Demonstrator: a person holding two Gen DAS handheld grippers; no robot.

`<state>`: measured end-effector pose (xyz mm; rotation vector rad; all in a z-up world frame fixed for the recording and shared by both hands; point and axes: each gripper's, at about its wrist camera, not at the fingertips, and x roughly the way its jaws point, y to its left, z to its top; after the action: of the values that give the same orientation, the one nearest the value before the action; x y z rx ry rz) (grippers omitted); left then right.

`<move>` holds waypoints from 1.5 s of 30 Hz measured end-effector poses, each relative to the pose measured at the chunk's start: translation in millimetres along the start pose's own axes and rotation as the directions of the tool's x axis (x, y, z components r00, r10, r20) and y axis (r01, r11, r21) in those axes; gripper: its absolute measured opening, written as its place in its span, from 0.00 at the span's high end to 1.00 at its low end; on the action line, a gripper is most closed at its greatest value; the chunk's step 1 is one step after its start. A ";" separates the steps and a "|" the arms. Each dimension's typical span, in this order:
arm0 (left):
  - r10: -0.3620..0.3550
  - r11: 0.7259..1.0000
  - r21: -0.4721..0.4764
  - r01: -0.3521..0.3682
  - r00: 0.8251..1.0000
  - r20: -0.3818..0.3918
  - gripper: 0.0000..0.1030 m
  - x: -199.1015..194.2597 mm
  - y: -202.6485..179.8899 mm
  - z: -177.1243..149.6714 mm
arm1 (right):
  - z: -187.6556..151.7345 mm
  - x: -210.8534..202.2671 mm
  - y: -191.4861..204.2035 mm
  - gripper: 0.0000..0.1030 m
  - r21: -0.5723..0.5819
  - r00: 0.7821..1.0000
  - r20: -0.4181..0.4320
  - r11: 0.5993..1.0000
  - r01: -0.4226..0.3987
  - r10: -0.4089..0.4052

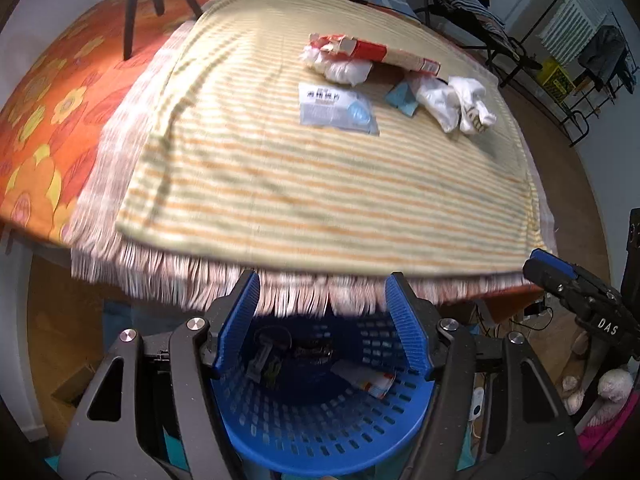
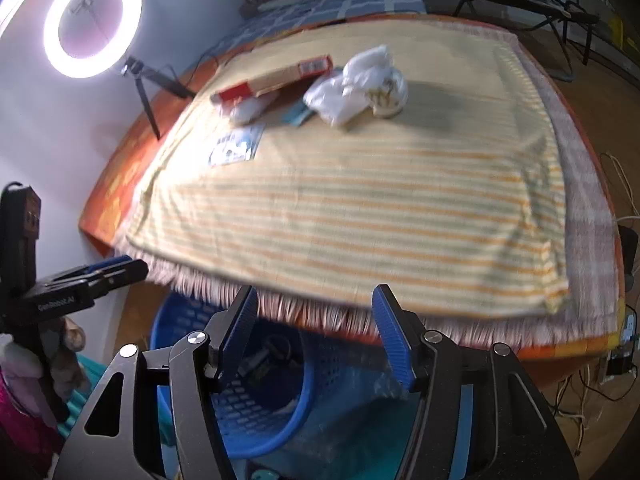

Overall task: Collect trash
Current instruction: 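Move both tools back over the bed toward the remaining trash, then grasp the white alcohol-pad sachet with the left tool while the right tool grasps the white tissues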

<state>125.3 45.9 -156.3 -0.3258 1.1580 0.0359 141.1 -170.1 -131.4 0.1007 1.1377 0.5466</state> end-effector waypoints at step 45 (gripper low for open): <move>-0.154 0.934 0.311 0.179 0.983 -0.101 0.35 95.0 -26.3 151.3 | 151.3 55.3 -47.9 0.37 0.161 0.995 0.094 0.987 0.005 -0.020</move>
<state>304.2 48.6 -181.6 -0.1372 1.1859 -0.3133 308.6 -156.4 -129.0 0.2561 1.0875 0.4339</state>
